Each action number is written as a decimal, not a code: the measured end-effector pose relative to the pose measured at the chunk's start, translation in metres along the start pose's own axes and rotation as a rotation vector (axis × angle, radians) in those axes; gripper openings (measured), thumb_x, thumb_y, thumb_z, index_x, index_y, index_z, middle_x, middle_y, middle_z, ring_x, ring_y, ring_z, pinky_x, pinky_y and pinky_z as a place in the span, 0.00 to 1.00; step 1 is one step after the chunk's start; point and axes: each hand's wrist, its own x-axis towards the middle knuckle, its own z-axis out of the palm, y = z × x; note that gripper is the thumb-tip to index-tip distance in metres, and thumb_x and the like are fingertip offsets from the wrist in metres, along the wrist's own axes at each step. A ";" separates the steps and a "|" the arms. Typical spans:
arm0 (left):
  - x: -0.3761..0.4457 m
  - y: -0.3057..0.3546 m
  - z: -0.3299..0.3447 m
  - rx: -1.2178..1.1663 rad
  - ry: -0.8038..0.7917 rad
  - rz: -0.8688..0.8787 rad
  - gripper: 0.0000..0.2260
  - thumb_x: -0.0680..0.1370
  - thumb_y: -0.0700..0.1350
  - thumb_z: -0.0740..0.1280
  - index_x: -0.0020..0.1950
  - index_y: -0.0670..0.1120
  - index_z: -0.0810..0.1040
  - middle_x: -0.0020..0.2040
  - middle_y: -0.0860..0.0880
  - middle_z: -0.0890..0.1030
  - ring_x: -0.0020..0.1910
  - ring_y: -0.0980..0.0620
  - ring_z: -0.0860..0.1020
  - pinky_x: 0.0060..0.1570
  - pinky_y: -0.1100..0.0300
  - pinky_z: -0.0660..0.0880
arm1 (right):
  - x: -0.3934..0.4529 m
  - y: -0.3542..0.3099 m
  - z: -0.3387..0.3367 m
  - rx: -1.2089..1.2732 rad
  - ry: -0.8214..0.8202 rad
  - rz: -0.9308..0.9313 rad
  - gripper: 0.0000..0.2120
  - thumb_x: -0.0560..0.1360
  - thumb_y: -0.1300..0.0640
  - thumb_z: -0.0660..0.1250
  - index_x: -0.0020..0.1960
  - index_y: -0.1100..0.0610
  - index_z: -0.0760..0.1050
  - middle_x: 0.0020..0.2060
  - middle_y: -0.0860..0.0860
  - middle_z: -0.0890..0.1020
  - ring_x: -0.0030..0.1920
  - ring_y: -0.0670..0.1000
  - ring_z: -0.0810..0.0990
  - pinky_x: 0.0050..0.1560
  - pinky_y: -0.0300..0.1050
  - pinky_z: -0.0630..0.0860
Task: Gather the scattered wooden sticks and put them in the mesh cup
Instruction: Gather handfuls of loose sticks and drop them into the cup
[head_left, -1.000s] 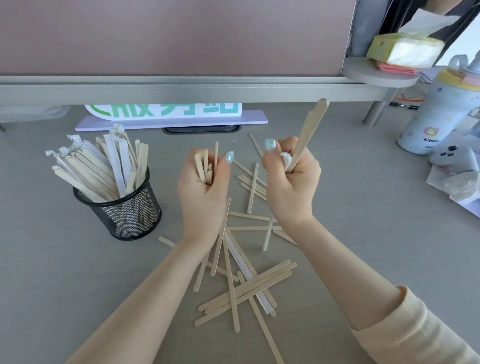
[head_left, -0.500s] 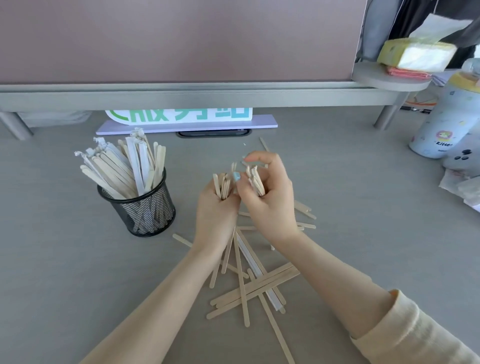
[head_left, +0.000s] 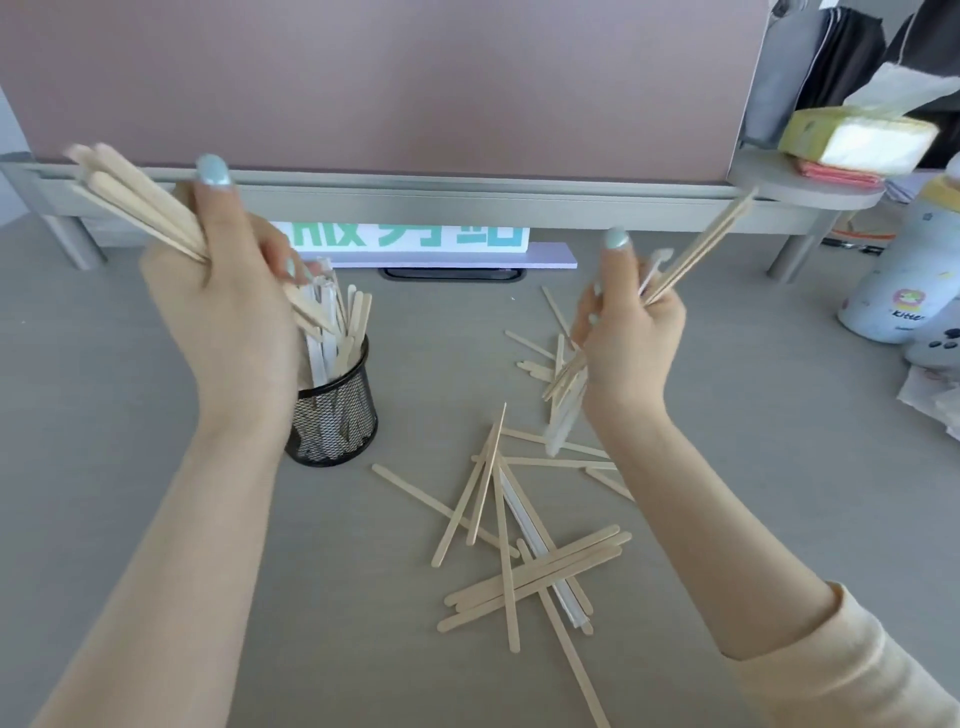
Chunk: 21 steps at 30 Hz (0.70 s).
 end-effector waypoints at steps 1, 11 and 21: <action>0.006 -0.002 -0.006 0.095 0.010 0.018 0.21 0.79 0.51 0.57 0.24 0.53 0.68 0.19 0.53 0.70 0.23 0.53 0.68 0.31 0.62 0.70 | 0.003 -0.005 0.007 0.103 0.006 0.060 0.21 0.76 0.54 0.62 0.27 0.54 0.58 0.21 0.49 0.61 0.24 0.49 0.57 0.25 0.39 0.56; 0.031 -0.052 -0.037 0.762 -0.176 -0.006 0.14 0.76 0.47 0.57 0.31 0.46 0.63 0.35 0.38 0.69 0.45 0.36 0.74 0.54 0.49 0.72 | 0.007 -0.018 0.123 0.478 -0.224 0.361 0.21 0.76 0.51 0.62 0.29 0.53 0.57 0.16 0.44 0.59 0.17 0.46 0.55 0.19 0.35 0.53; 0.031 -0.049 -0.036 0.384 -0.070 -0.091 0.04 0.79 0.47 0.58 0.52 0.51 0.66 0.52 0.49 0.78 0.46 0.60 0.75 0.44 0.74 0.69 | -0.014 0.032 0.165 -0.167 -0.476 0.028 0.21 0.78 0.51 0.59 0.29 0.52 0.55 0.24 0.51 0.62 0.27 0.52 0.60 0.29 0.45 0.60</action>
